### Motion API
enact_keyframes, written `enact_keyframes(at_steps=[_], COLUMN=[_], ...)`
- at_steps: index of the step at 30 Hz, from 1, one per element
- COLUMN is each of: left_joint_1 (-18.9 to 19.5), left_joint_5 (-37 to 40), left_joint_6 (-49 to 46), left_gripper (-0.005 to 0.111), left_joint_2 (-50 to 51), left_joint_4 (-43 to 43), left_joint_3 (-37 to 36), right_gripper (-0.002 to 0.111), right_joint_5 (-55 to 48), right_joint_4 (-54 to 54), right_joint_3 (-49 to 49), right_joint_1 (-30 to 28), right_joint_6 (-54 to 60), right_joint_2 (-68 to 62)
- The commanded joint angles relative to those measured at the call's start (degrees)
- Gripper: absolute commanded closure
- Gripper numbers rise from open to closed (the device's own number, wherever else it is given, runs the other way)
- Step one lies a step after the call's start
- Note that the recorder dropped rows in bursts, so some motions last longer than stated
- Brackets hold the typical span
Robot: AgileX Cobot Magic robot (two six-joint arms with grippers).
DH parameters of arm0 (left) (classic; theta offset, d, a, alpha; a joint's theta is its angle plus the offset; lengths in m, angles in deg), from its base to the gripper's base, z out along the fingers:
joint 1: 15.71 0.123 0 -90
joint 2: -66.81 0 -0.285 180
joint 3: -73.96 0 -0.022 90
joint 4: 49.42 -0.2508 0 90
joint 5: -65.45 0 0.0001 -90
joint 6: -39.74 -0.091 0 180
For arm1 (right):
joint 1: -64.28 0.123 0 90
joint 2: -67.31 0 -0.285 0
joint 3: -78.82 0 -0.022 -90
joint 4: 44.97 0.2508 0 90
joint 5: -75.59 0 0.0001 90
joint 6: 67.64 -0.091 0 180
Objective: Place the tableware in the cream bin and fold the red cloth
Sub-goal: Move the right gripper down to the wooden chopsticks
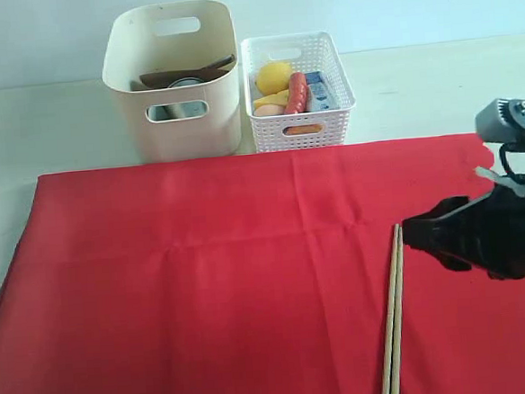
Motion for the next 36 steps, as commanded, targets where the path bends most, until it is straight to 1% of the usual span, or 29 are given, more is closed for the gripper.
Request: enact_keyframes(at_steps=[1, 5, 7, 11, 17, 21, 29, 32, 34, 36], left_joint_1=[0.1, 0.1, 0.1, 0.1, 0.1, 0.1, 0.1, 0.1, 0.1, 0.1], left_joint_5=[-0.5, -0.5, -0.5, -0.5, -0.5, -0.5, -0.5, -0.5, -0.5, -0.5], left_joint_6=[-0.1, -0.1, -0.1, -0.1, -0.1, -0.1, -0.1, -0.1, -0.1, -0.1], left_gripper=[0.104, 0.104, 0.104, 0.104, 0.104, 0.104, 0.104, 0.104, 0.104, 0.104], left_joint_2=[-0.3, -0.3, -0.3, -0.3, -0.3, -0.3, -0.3, -0.3, -0.3, -0.3], left_joint_4=[0.3, 0.3, 0.3, 0.3, 0.3, 0.3, 0.3, 0.3, 0.3, 0.3], left_joint_3=[0.0, 0.0, 0.0, 0.0, 0.0, 0.0, 0.0, 0.0, 0.0, 0.0], right_gripper=[0.055, 0.055, 0.055, 0.055, 0.055, 0.055, 0.055, 0.055, 0.057, 0.064], right_joint_5=[-5.2, -6.9, -5.2, -3.7, 4.6, 4.4, -0.9, -2.8, -2.8, -1.2], right_joint_4=[0.6, 0.6, 0.3, 0.3, -0.1, 0.2, 0.8, -0.4, -1.1, -1.1], right_joint_3=[-0.1, 1.9, 4.4, 7.0, 8.9, 10.1, 10.8, 10.8, 10.8, 10.7], right_joint_1=[-0.1, -0.1, -0.1, -0.1, -0.1, -0.1, -0.1, -0.1, -0.1, -0.1], right_joint_6=[4.3, 4.4, 4.7, 6.0, 6.9, 7.8, 7.8, 8.3, 8.3, 8.2], right_joint_2=[-6.3, -15.4, -19.2, -23.3, -28.2, -31.6, -33.1, -33.1, -32.8, -31.9])
